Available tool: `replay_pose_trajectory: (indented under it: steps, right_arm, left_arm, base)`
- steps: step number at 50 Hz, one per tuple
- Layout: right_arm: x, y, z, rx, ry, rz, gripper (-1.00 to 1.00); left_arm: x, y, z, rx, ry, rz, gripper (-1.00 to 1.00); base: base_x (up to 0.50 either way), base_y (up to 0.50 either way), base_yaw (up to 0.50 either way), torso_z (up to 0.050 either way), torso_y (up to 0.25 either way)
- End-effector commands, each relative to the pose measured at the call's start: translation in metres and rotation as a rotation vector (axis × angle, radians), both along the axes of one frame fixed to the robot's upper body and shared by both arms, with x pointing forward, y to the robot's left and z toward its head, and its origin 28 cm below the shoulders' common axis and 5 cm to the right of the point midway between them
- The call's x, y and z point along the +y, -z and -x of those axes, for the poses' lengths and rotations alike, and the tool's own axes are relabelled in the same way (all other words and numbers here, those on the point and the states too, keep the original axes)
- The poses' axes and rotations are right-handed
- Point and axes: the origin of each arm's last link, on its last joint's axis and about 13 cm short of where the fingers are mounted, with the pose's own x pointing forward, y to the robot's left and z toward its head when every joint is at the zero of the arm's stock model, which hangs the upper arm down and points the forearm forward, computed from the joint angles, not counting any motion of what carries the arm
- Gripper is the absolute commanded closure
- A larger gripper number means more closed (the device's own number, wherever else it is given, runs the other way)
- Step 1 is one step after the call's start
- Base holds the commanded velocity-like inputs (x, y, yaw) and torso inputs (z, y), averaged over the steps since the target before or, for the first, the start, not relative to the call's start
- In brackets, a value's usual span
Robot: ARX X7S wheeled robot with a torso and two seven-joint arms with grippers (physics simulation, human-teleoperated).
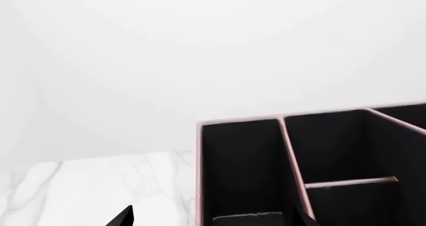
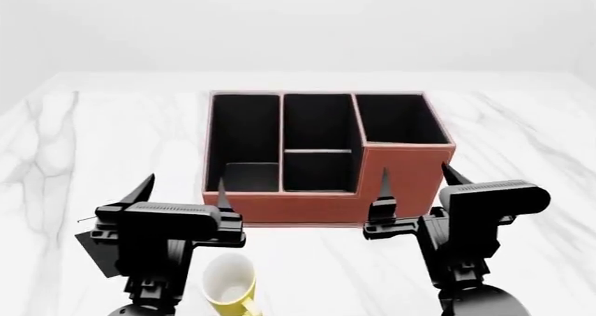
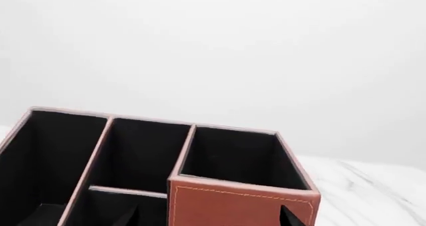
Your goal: Pick up the yellow and white mug and place it to the right of the caddy.
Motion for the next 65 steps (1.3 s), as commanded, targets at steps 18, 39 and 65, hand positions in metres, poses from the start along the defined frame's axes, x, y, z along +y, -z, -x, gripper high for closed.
replay_pose_trajectory:
  steps: [18,39,65]
  right_arm:
    - [-0.008,-0.032,0.008,0.231,-0.449,0.103,-1.00]
    - [0.022,-0.006,0.025,0.402,-0.611,0.159,-1.00]
    - [0.052,0.015,0.034,0.478,-0.701,0.211,-1.00]
  left_arm:
    - [0.005,-0.007,0.003,-0.020,-0.063,-0.001,-1.00]
    - [0.007,-0.008,0.003,-0.025,-0.085,-0.003,-1.00]
    - [0.008,-0.006,0.003,-0.023,-0.081,0.002,-1.00]
  base:
    - [0.00,0.00,0.00,0.000,0.000]
    - [0.00,0.00,0.00,0.000,0.000]
    - [0.00,0.00,0.00,0.000,0.000]
